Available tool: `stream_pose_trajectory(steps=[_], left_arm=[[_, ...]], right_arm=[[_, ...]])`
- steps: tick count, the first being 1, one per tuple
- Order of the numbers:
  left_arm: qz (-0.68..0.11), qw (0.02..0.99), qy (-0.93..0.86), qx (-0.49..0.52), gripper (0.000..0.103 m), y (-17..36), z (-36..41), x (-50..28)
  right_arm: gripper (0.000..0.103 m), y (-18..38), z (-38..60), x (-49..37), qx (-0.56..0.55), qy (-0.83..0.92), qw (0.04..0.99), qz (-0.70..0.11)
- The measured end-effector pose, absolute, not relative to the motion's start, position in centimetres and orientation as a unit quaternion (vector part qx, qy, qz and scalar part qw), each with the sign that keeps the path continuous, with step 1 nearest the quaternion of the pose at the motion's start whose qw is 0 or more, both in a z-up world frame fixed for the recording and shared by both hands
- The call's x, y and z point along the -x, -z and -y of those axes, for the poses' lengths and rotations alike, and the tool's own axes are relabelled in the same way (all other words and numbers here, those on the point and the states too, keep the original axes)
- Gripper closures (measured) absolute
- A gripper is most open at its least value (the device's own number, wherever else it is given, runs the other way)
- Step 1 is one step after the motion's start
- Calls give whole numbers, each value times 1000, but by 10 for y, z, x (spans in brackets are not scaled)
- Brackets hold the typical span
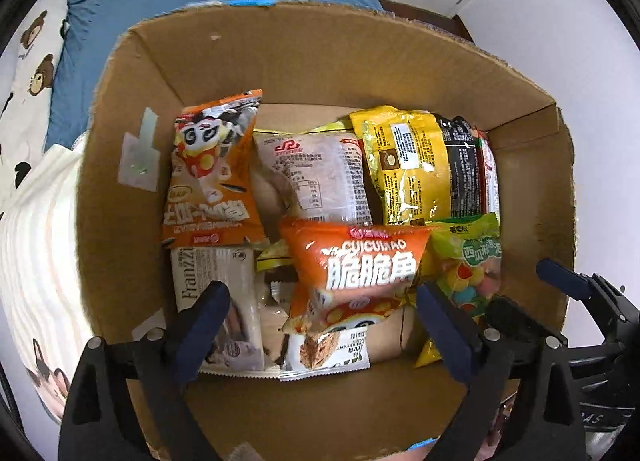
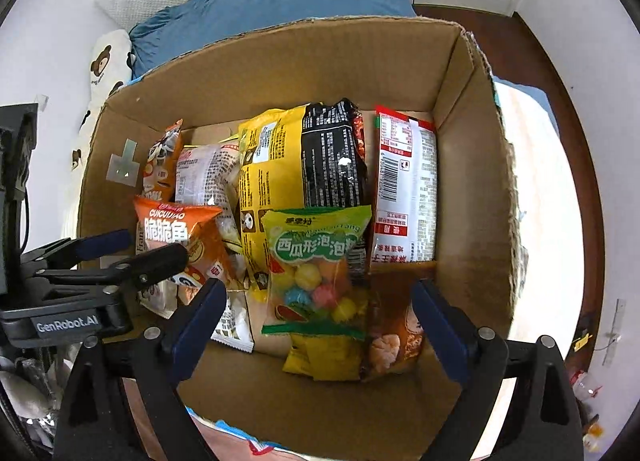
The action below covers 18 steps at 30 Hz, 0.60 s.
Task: Organize snacks
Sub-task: 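Carry both bags into the box and open both tools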
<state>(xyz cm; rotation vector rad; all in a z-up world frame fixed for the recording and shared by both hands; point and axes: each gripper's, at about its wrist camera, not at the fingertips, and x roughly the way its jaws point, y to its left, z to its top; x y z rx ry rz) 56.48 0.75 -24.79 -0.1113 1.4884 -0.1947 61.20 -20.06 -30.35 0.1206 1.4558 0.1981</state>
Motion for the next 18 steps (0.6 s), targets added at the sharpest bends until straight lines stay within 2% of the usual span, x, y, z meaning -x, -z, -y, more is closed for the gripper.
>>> stream_pose_trajectory(steps=[18], left_arm=[[-548, 835, 48, 20, 7, 162, -15, -464]], right_arm=[[7, 229, 206, -530, -34, -74, 813, -577]])
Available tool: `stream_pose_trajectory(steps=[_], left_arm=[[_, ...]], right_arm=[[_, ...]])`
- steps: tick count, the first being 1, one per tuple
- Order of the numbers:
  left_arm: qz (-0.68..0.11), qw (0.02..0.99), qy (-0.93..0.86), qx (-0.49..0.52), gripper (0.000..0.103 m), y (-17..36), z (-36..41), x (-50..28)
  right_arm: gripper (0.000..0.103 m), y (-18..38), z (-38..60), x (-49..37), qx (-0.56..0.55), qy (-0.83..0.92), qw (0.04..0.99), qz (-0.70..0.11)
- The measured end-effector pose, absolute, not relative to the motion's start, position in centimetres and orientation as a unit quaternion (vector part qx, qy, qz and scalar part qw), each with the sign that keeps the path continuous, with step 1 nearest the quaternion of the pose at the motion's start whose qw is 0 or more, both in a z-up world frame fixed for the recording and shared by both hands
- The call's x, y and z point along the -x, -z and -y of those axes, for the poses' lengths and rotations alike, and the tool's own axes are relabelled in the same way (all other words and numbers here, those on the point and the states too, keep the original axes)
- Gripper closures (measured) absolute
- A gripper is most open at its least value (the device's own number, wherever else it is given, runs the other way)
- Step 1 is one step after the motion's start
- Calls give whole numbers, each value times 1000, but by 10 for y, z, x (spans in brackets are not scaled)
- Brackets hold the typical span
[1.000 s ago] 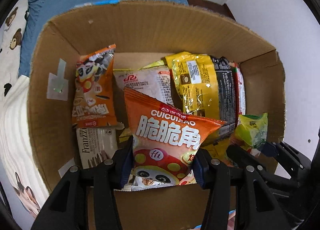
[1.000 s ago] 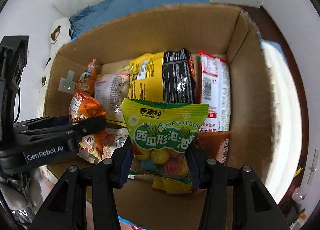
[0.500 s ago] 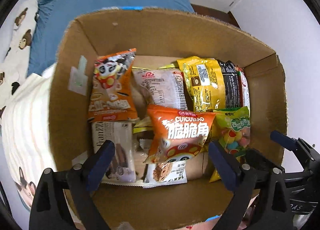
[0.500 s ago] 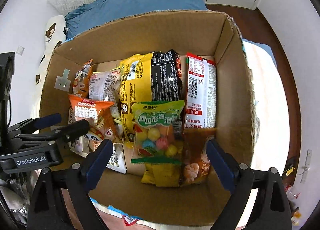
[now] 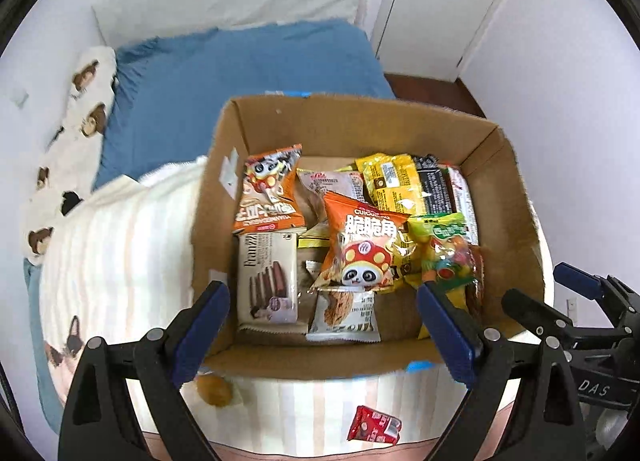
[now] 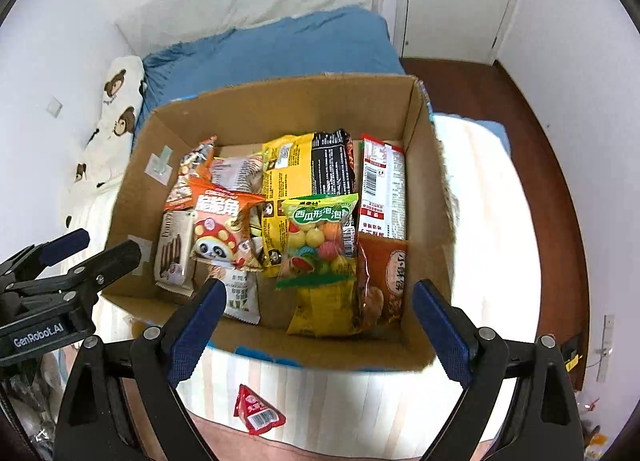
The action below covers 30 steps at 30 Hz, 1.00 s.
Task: Organize snacks
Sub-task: 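Carry both bags into the box and open both tools, then grasp the wrapped orange snack with left tool while right grasps red triangle packet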
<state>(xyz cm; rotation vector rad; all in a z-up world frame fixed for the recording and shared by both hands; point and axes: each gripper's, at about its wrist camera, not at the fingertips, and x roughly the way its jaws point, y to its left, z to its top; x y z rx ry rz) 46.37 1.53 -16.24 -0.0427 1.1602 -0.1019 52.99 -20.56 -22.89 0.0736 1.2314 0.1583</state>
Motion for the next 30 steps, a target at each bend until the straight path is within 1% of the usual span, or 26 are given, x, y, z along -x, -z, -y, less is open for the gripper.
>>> stream_pose_trajectory(steps=[11, 17, 20, 24, 26, 30], left_arm=[[-474, 880, 38, 3, 7, 115, -10, -399], [-450, 892, 37, 7, 7, 109, -11, -376], [-443, 896, 33, 14, 7, 109, -15, -366], [-447, 894, 15, 26, 7, 124, -33, -354], [-459, 888, -5, 31, 7, 140, -48, -347], [-503, 862, -42, 41, 7, 184, -83, -335]], right_arm=[[7, 185, 204, -464, -28, -70, 856, -511], [7, 160, 204, -435, -34, -73, 873, -481], [7, 159, 204, -427, -47, -79, 872, -480], [7, 185, 202, -417, -84, -106, 847, -514], [7, 209, 197, -412, -98, -115, 830, -538], [7, 276, 184, -400, -154, -132, 775, -599]])
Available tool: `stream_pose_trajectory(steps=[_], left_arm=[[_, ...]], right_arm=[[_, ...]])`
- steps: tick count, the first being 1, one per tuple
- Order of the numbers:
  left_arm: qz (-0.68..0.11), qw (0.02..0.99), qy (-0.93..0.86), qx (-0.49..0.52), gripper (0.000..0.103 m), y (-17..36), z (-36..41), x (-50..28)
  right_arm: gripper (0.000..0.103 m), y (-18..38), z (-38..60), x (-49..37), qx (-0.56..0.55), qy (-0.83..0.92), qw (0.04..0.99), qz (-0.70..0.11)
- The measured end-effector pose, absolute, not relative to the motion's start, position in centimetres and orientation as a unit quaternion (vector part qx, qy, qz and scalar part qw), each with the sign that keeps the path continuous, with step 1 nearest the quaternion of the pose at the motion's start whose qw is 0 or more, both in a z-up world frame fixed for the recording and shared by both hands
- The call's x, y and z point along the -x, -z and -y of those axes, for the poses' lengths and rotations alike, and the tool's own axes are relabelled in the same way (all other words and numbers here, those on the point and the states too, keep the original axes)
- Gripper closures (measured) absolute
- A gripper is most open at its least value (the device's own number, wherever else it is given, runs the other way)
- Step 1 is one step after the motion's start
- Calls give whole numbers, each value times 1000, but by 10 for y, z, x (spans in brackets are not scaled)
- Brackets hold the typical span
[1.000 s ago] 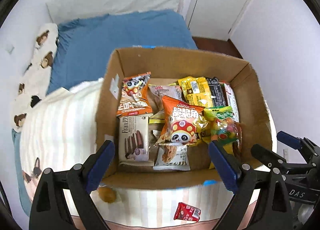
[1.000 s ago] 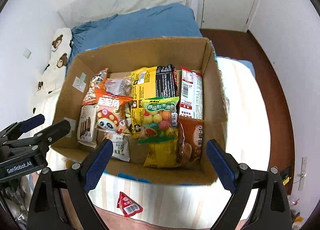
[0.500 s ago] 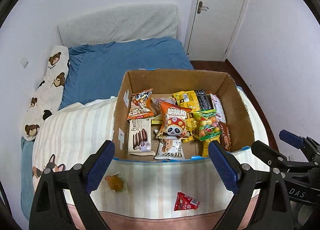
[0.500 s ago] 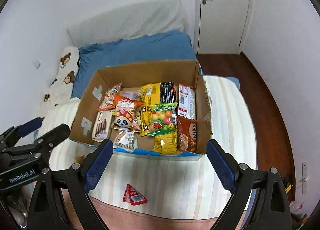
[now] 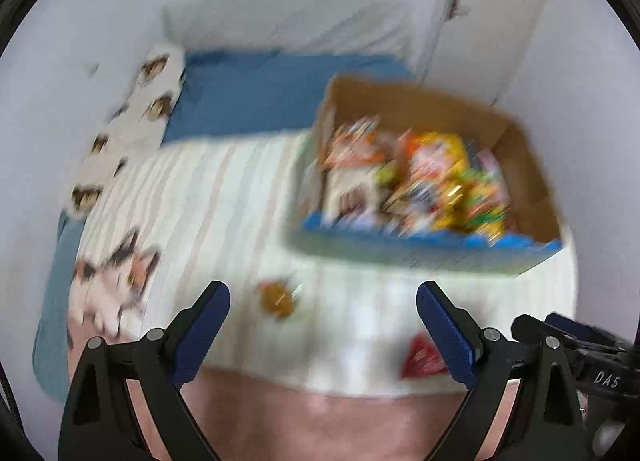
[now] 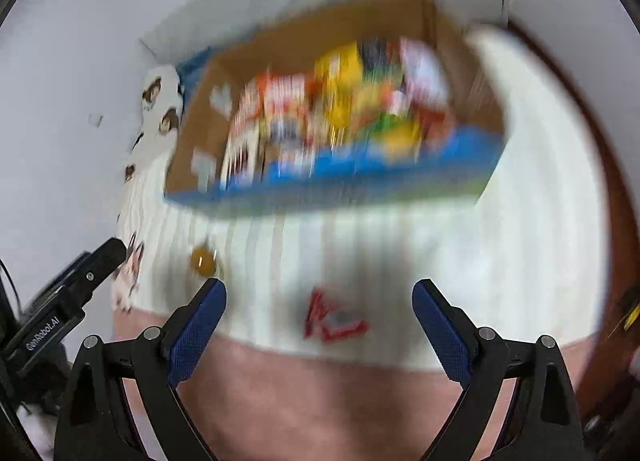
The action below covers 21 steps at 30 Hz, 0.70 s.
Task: Organize snacks
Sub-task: 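Grasp the wrapped orange snack with left tool while right grasps red triangle packet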
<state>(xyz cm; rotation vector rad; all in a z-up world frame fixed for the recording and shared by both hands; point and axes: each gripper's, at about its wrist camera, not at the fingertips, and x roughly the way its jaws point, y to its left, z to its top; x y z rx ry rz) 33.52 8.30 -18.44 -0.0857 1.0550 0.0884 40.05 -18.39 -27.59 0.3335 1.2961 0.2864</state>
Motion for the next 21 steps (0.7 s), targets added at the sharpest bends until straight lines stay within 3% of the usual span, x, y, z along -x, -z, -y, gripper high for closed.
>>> stream_pose_trajectory(steps=[3, 6, 11, 19, 21], left_arm=[[-540, 838, -68, 46, 7, 219, -110, -330], [-566, 818, -92, 44, 7, 246, -132, -332], [-599, 792, -83, 80, 7, 270, -150, -348], [-660, 738, -31, 137, 7, 326, -145, -406], [-662, 738, -31, 127, 17, 336, -140, -415]], right_arm=[[7, 326, 171, -396, -183, -129, 738, -636], [19, 367, 162, -395, -193, -109, 716, -662], [51, 409, 148, -394, -200, -89, 699, -681], [55, 412, 143, -392, -191, -85, 707, -675], [55, 410, 144, -392, -190, -85, 707, -675]])
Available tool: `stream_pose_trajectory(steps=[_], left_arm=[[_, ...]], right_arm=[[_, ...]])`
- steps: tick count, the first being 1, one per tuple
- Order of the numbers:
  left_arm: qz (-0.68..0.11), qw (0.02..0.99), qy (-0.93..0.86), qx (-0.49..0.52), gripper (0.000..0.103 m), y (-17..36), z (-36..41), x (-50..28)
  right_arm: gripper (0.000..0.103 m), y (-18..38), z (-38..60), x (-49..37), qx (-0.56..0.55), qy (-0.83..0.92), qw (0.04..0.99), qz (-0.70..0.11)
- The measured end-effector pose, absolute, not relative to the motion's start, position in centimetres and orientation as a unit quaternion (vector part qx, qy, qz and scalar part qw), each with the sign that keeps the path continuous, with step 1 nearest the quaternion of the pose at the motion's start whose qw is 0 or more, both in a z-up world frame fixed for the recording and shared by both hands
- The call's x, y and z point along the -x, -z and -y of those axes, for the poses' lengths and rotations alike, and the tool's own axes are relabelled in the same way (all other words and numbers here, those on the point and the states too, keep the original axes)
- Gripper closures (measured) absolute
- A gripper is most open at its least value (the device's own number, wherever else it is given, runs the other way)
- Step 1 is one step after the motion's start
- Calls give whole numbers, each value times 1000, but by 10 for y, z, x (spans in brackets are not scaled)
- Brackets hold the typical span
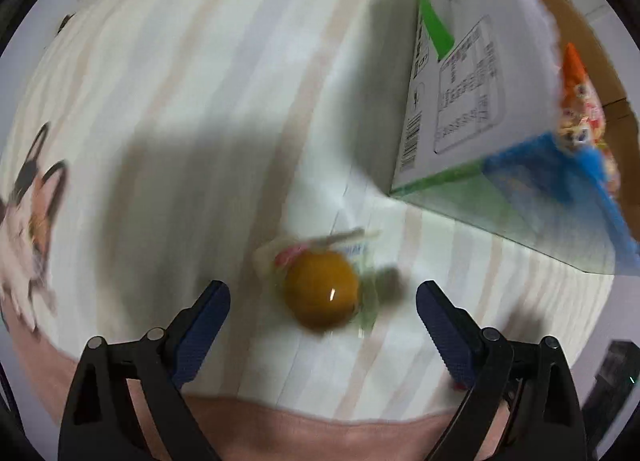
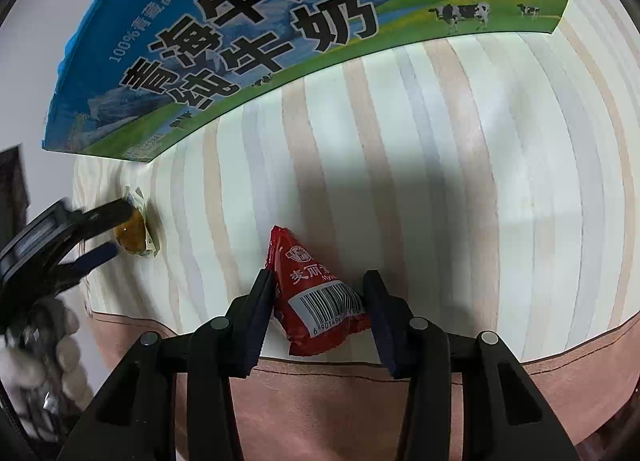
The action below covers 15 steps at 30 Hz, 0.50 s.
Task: Organize snacks
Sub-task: 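Grasp the wrapped orange snack with left tool while right grasps red triangle packet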
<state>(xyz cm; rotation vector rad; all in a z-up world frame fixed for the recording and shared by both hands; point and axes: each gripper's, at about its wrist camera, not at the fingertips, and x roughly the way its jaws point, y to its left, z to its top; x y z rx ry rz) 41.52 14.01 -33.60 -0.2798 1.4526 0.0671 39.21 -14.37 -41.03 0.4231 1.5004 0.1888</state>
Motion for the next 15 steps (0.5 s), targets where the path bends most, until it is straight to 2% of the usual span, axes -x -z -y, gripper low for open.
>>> stream_pose_trajectory(steps=[1, 2, 9, 15], left_arm=[[-661, 741, -34, 111, 34, 340, -136, -417], [-662, 742, -38, 98, 45, 343, -133, -418], [-657, 752, -21, 45, 45, 345, -104, -372], [-677, 735, 19, 45, 45, 356, -68, -309]], right_arm=[[55, 409, 143, -393, -189, -85, 707, -676], [56, 406, 145, -396, -188, -86, 708, -676], [57, 399, 158, -384, -168, -94, 708, -679], [57, 396, 180, -352, -153, -99, 700, -690]])
